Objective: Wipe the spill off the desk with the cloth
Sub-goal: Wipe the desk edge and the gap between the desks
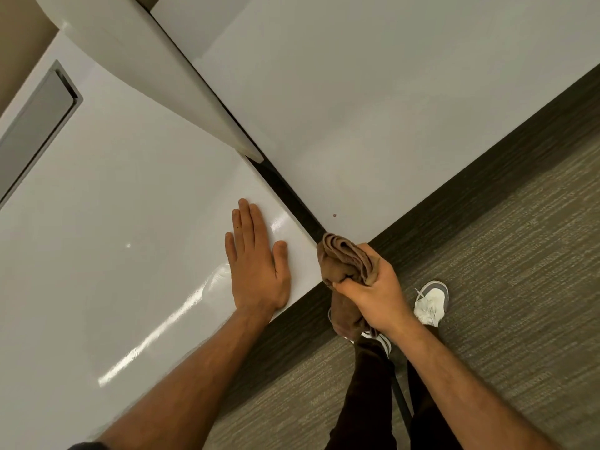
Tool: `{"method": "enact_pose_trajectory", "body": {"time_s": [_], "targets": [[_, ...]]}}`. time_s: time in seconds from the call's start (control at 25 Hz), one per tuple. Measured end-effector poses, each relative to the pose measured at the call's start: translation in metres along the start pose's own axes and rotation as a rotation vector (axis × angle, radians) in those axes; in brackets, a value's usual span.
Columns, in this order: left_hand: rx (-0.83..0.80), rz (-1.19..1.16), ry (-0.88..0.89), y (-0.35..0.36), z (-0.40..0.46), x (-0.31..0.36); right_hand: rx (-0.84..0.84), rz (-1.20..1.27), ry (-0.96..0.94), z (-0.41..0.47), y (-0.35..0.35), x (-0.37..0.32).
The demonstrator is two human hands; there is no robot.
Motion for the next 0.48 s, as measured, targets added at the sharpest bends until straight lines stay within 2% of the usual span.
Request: {"method": "enact_pose_trajectory", "body": {"time_s": [0.24,0.48], "targets": [[0.008,-0.005,0.009,0.000,-0.001,0.000,0.114,0.060,-0.044,0.011,-0.007,-0.019],[0.006,-0.001,-0.006,0.001,-0.001,-0.002,0.068,-0.099,-0.245,0.089,0.031,-0.088]]}}
Point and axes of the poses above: each hand's wrist, its own z-axis towards the middle knuckle, its own y-axis out of the palm, x = y × z, the point moved 5 cm from there along z, towards the middle knuckle, and after that the axes turned 5 degrees about -x, right-handed, at the moved point
